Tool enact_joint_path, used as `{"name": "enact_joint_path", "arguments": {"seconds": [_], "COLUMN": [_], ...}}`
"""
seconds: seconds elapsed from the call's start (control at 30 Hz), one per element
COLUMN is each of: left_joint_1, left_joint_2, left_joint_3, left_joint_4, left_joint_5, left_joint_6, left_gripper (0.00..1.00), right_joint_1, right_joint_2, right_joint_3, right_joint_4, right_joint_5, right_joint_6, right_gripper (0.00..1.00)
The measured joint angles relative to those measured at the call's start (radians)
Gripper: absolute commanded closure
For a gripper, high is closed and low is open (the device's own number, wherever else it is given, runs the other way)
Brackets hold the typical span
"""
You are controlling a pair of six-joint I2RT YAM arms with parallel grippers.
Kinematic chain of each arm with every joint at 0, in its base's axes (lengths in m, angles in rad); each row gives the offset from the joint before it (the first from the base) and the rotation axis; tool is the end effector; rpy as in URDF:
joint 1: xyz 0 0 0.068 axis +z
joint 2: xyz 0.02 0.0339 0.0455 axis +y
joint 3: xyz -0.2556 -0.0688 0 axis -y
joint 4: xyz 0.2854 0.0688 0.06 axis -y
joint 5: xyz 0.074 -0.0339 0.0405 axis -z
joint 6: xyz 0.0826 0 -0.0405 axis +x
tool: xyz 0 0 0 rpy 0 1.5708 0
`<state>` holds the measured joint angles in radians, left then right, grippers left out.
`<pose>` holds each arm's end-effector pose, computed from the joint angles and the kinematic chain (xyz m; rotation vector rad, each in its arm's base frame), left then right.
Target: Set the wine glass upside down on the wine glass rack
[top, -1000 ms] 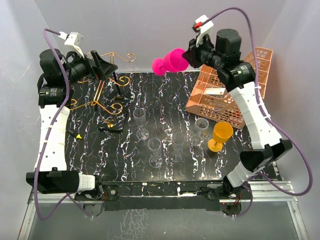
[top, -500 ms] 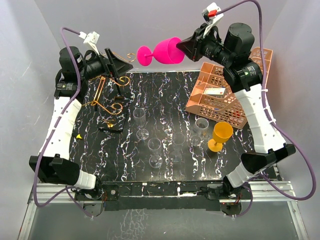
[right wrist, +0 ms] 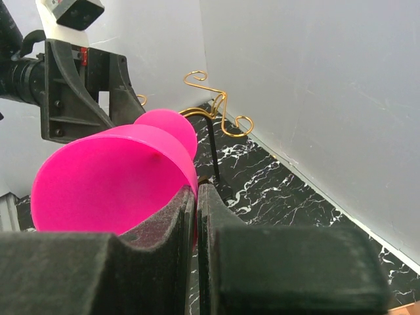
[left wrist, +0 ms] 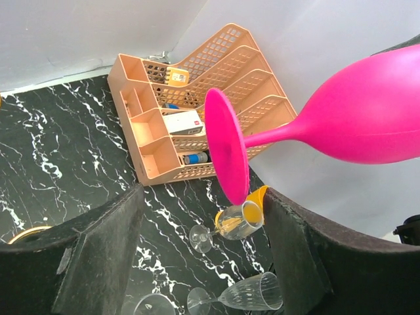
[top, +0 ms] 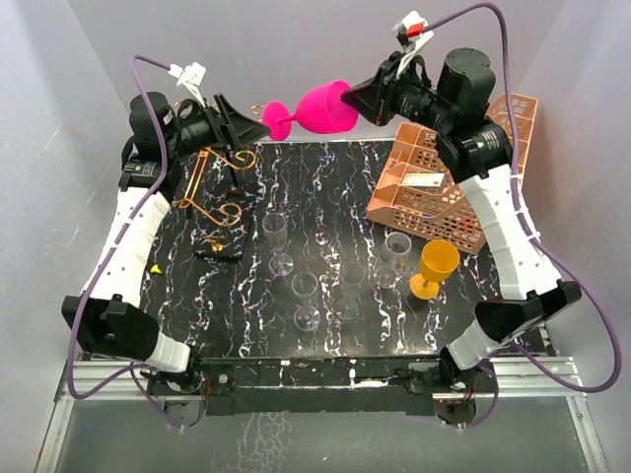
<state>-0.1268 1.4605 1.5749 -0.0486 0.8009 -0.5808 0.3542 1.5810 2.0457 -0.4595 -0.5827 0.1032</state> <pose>0.3891 -0.1094 0.4684 0.3226 1.6112 -1.1486 0.3536 0.1792 0.5514 -0.6602 1.4853 0.8092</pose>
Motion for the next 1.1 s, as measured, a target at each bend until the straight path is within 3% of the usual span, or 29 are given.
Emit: {"name": "enact_joint_path", "arguments": {"seconds": [0.4,1.0,1.1], "left_joint_1": [-0.001,-0.019,-0.019], "left_joint_2": [0.0,0.0,0.0], "left_joint_3": [-0.012,-0.012,-0.012], "left_joint_4": [-0.01,-0.029,-0.029], "left_joint_5": [-0.016,-0.041,-0.047], "left_joint_6": [0.01,0.026,0.015], "left_gripper": [0.39,0.98,1.0], "right_joint_1": [0.021,0.054,0.057], "right_joint_2": [0.0,0.013,0.013], "right_joint_3": [-0.028,-0.045,-0.047], "right_joint_4": [0.009,0.008,0.008], "right_joint_5": [0.015,0.017,0.015], "right_joint_6": [-0.008,-0.024,-0.024], "right_gripper": [0.92,0.92,0.92]}}
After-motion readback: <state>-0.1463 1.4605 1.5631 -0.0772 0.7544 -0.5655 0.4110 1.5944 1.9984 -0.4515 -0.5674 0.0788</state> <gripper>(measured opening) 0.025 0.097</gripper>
